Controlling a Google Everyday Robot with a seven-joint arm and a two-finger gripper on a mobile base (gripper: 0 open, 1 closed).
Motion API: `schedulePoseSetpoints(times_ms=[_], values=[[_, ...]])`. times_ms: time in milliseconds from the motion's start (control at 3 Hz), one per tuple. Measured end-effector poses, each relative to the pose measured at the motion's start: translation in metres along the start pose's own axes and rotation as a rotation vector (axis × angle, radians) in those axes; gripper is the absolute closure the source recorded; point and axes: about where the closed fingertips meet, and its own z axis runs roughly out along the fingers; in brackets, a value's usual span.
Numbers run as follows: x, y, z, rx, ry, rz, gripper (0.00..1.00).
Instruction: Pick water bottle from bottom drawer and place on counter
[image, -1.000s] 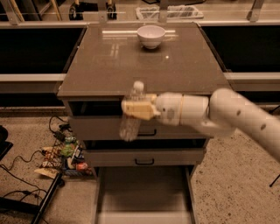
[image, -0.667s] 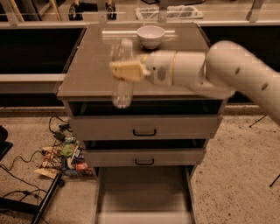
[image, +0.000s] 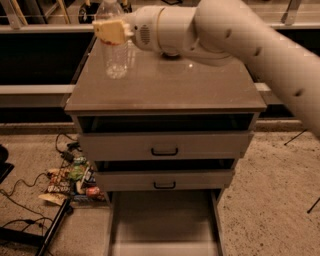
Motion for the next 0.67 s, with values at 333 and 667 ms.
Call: schedulePoseSetpoints(times_ms=[333, 667], values=[[0.023, -0.013, 0.048, 0.000, 0.057, -0.029, 1.00], [0.059, -0.025, 0.082, 0.004, 0.149, -0.058, 1.00]])
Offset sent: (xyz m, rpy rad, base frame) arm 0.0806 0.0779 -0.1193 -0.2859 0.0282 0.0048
